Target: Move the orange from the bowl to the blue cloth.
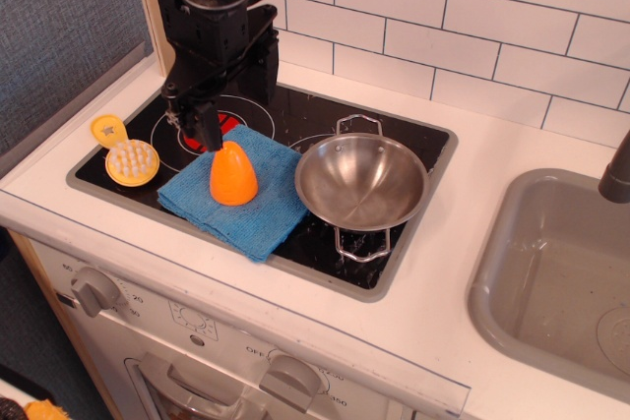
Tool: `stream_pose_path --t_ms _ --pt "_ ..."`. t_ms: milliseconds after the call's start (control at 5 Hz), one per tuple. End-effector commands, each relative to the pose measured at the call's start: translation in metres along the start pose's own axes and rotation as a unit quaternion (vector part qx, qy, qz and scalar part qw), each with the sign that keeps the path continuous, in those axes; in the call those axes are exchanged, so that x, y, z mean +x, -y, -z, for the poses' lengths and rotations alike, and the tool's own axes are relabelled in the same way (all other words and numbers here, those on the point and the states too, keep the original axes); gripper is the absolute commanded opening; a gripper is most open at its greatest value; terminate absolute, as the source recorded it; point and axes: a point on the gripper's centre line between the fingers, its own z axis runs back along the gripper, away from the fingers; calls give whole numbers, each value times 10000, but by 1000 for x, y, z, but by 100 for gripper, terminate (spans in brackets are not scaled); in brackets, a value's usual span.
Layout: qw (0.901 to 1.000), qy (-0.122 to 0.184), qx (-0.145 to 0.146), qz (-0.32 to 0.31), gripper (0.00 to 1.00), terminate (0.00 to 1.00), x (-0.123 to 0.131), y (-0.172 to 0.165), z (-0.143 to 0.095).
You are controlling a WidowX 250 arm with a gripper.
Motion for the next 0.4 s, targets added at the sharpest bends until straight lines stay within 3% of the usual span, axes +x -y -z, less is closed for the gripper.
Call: stream_pose_path --t_ms 0,200 --pt "9997 61 -219 -6 100 0 -1 3 -13" --pt "9997 61 -219 -6 100 100 -1 3 -13"
